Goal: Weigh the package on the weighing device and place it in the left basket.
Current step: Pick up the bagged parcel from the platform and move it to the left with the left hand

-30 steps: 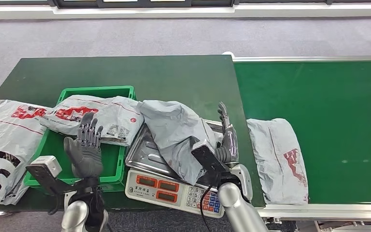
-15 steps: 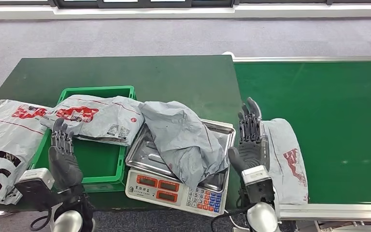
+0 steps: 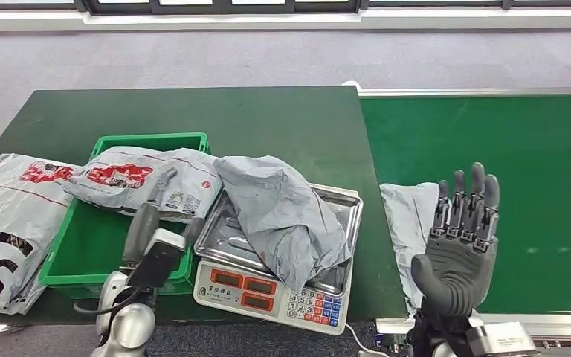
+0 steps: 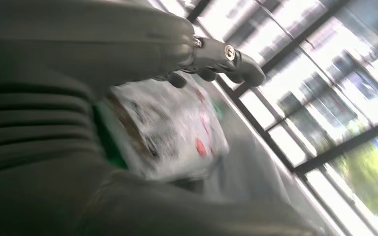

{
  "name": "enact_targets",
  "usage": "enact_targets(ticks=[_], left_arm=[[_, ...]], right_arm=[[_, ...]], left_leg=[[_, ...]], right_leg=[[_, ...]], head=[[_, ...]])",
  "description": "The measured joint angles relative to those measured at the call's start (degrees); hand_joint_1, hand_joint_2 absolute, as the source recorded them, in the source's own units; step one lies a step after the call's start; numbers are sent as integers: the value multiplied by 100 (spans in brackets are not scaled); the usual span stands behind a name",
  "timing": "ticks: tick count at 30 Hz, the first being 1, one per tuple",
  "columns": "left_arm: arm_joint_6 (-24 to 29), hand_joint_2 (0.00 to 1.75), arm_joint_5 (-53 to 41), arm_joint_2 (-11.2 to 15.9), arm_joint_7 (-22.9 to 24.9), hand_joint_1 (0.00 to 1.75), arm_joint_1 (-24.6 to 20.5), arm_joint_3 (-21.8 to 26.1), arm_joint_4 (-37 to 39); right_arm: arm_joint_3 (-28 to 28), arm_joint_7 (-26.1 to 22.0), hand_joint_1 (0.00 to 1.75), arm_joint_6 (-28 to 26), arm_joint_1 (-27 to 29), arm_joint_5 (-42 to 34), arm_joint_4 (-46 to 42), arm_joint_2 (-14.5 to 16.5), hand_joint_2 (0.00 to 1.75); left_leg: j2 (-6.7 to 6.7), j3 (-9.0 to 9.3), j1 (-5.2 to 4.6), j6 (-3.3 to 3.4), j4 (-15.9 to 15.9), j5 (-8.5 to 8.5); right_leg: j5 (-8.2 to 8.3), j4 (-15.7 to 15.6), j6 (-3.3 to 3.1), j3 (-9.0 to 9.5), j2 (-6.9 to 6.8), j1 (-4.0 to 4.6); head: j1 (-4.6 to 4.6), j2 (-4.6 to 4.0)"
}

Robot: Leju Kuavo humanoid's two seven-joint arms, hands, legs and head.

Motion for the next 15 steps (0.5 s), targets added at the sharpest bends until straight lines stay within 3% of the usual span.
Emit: enact_targets(ticks=[7, 15], left_arm=[[-286, 175, -696, 357, 69, 0, -764, -752, 1107], [-429, 175, -613, 482, 47, 0, -1430, -1427, 2106]], right_arm=[[-62, -231, 0, 313, 156, -446, -220, -195, 175], [-62, -234, 0, 605, 88, -505, -287, -281, 175]], left_leg=[[19, 2, -1, -4, 0, 0], [16, 0, -1, -6, 0, 2]], right_leg=[[8, 0, 0, -6, 24, -1], [11, 0, -4, -7, 23, -1]], head=[[-2, 0], [-1, 0]])
